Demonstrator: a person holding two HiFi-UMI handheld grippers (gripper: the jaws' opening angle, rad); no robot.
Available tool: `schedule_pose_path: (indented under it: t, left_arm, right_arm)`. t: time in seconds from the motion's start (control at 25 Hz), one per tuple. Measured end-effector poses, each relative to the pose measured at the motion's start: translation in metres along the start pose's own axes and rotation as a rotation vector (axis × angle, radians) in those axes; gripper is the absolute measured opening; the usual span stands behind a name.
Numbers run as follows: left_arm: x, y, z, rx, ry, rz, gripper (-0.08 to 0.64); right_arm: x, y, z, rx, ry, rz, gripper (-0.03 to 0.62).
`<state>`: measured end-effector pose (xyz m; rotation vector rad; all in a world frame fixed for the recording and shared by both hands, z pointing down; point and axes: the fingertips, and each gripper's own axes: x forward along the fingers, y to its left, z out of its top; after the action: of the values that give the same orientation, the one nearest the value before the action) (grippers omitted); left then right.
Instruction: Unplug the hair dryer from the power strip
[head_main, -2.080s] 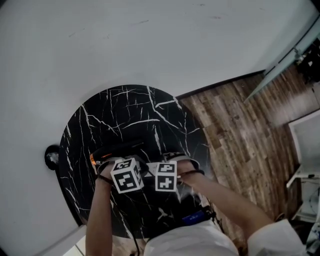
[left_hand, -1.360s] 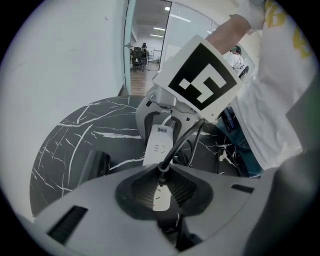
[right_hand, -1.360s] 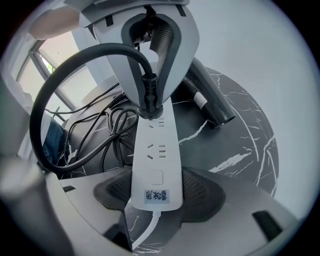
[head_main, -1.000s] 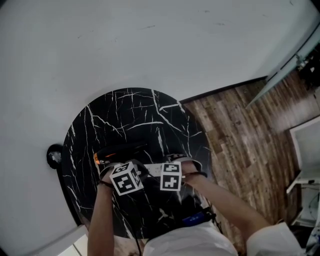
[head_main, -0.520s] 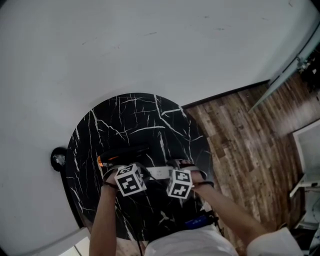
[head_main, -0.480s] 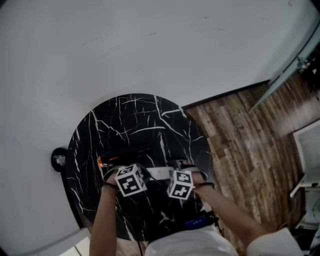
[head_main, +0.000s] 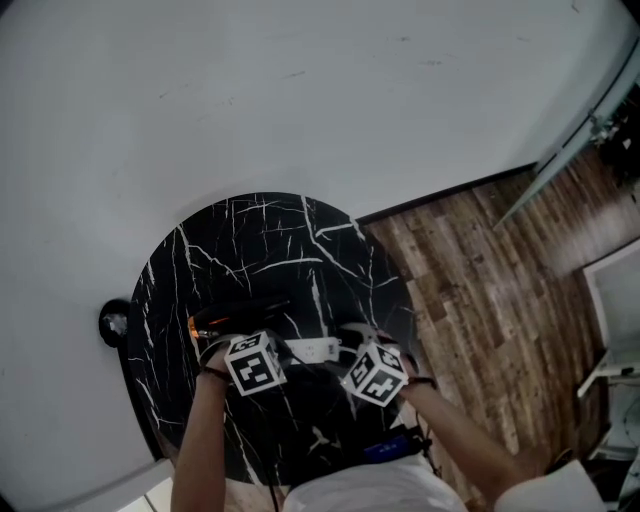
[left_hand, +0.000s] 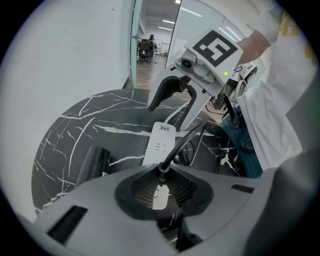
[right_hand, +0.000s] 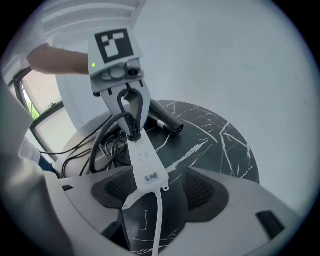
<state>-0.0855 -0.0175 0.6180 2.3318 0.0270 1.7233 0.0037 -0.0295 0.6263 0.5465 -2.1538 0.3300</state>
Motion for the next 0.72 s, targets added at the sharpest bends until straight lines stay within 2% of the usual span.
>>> schedule_pose_path:
  t: [0.2,0.36,0.44,0.52,0.6,0.72]
  left_arm:
    - [-0.001,-0.002,0.001,0.013,0.006,0.052,0.044]
    - [0.001,0.000,0.005,-0.010,-0.076,0.176,0.044]
    - [0.000,-0.002,0.004,-0.046,-0.126,0.236,0.044]
    - [-0.002,-0.005,0.000,-0.082,-0.153,0.279,0.044]
    - [-0.001,-0.006,0.000,-0.101,-0.172,0.313,0.044]
    - [0.002,-0.006,0.001,-0.127,-0.199,0.336,0.044]
  right_arm:
    - [-0.038,-0.007,0.020,0.154,-0.177,-0.053,0.304]
    - [-0.062,-0.009,0.019,0.345,-0.288,-0.059,0.296]
    - [-0.069,-0.007,0.014,0.395,-0.314,-0.086,0.185]
    - [-0.076,-0.006,0.011,0.403,-0.335,-0.138,0.050]
    - [-0.083,-0.007,0.011,0.406,-0.368,-0.173,0.008]
    - [-0.090,-0.005,0.019,0.387,-0.417,-0.198,0.002]
